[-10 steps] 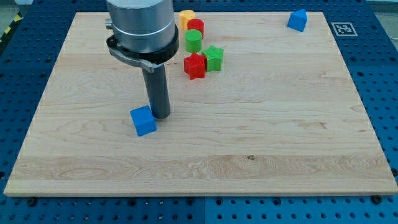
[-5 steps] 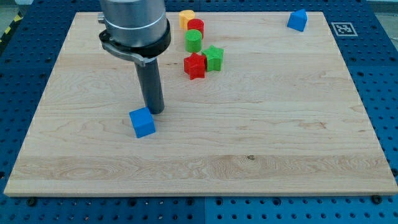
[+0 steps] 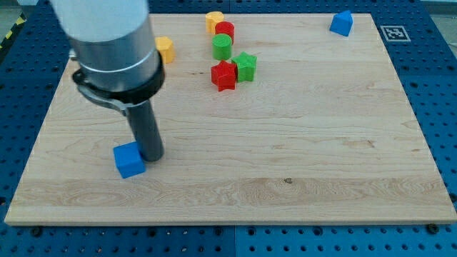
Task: Place the blue cube to the bottom left of the board
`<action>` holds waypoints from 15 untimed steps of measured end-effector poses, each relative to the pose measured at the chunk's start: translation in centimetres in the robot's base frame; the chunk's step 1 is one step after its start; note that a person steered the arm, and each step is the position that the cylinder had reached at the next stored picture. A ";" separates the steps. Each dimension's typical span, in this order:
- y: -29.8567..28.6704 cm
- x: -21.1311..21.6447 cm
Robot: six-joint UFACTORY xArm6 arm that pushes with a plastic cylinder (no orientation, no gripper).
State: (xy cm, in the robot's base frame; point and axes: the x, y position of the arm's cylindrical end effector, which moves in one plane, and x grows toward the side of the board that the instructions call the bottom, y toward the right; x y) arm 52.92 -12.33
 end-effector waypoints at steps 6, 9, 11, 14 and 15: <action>-1.6 -7.1; -2.6 -5.4; -2.6 -5.2; -3.1 -3.4; -0.4 -2.3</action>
State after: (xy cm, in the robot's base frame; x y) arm 50.58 -12.75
